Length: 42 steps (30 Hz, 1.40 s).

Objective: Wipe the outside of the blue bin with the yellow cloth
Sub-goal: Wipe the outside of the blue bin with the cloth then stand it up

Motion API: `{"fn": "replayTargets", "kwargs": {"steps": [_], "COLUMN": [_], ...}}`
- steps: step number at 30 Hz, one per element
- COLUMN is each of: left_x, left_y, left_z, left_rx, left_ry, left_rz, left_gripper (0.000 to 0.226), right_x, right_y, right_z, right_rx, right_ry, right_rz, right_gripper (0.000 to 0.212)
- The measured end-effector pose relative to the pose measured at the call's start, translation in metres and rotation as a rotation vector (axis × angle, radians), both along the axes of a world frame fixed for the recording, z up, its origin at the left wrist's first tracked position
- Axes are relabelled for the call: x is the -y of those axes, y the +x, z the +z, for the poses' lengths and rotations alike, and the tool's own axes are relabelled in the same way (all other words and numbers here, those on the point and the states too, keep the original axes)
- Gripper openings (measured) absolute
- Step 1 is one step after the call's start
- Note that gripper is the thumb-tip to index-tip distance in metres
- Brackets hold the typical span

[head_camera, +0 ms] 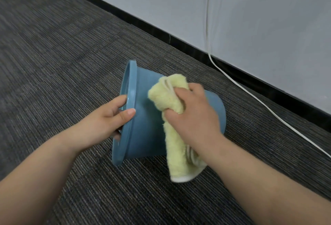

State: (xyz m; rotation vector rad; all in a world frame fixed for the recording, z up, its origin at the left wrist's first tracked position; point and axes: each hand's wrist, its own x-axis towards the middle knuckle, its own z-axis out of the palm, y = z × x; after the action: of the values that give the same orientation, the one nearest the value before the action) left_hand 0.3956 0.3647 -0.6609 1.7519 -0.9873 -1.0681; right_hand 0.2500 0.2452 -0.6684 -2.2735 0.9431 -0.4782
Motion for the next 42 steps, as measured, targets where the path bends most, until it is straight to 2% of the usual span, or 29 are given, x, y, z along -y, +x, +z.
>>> {"fn": "replayTargets", "kwargs": {"steps": [5, 11, 15, 18, 21, 23, 25, 31, 35, 38, 42], "left_x": [-0.009, -0.007, -0.008, -0.010, -0.012, -0.011, -0.011, -0.011, -0.008, -0.006, -0.008], "left_y": [0.003, 0.002, 0.001, 0.003, 0.007, 0.008, 0.010, 0.012, 0.012, 0.014, 0.019], "left_z": [-0.002, -0.003, -0.002, -0.002, -0.006, -0.008, -0.009, -0.009, -0.010, -0.010, -0.013], "left_rx": [-0.022, -0.079, -0.093, -0.045, -0.037, -0.038, -0.041, -0.049, -0.035, -0.039, -0.049], "left_ry": [0.009, 0.006, 0.000, -0.002, 0.001, 0.011, 0.014, -0.015, -0.026, -0.032, -0.030], "left_rz": [-0.016, 0.018, 0.023, 0.036, 0.048, 0.053, 0.062, 0.097, 0.126, 0.137, 0.150], "left_gripper": [0.033, 0.035, 0.037, 0.035, 0.034, 0.035, 0.034, 0.028, 0.022, 0.021, 0.029], "right_x": [-0.024, 0.006, -0.034, -0.044, -0.015, 0.004, 0.008, -0.016, 0.013, 0.014, -0.015], "right_y": [0.003, -0.009, -0.009, -0.023, -0.036, -0.043, -0.043, -0.046, -0.054, -0.052, -0.043], "right_z": [-0.008, -0.014, -0.013, -0.021, -0.034, -0.039, -0.044, -0.051, -0.059, -0.059, -0.055], "right_rx": [0.021, -0.048, -0.045, -0.117, -0.154, -0.167, -0.152, -0.172, -0.164, -0.167, -0.190], "right_ry": [-0.122, -0.076, -0.182, -0.261, -0.232, -0.139, -0.133, -0.253, -0.086, -0.082, -0.175], "right_rz": [0.154, -0.078, 0.141, 0.266, 0.115, -0.074, -0.151, 0.069, -0.182, -0.257, -0.025], "right_gripper": [0.049, 0.039, 0.049, 0.049, 0.057, 0.054, 0.051, 0.060, 0.052, 0.051, 0.058]}}
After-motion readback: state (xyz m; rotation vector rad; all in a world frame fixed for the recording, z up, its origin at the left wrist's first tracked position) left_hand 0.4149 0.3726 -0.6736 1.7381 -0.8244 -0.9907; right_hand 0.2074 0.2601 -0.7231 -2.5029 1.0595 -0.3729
